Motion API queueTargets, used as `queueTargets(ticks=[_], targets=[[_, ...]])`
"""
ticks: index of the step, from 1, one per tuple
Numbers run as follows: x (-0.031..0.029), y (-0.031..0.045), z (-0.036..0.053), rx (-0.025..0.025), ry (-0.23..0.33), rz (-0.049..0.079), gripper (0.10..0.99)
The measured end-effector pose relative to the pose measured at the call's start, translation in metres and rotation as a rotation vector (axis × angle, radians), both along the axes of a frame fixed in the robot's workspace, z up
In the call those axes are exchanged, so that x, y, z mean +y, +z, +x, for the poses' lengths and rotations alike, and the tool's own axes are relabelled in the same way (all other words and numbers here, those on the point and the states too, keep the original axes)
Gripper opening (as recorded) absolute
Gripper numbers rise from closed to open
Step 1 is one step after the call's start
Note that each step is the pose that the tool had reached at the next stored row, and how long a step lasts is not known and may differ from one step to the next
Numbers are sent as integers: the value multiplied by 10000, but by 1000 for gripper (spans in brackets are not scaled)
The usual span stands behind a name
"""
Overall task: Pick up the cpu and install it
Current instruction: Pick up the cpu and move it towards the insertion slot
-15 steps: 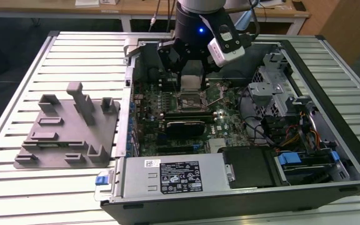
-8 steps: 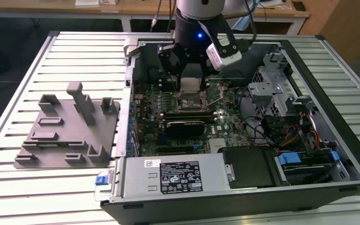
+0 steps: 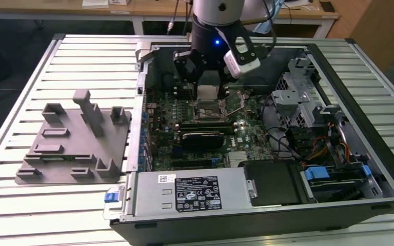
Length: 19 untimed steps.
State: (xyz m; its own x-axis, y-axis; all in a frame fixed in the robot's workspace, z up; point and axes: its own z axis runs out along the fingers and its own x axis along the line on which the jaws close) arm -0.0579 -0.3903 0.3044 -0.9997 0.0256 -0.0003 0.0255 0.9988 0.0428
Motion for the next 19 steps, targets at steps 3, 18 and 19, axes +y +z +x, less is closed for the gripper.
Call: queueTargets(ticks=[3, 18, 19], targets=[[51, -55, 12, 14, 0, 1, 541], [259, -328, 94, 93, 1, 3, 541], [268, -346, 102, 103, 0, 1, 541]])
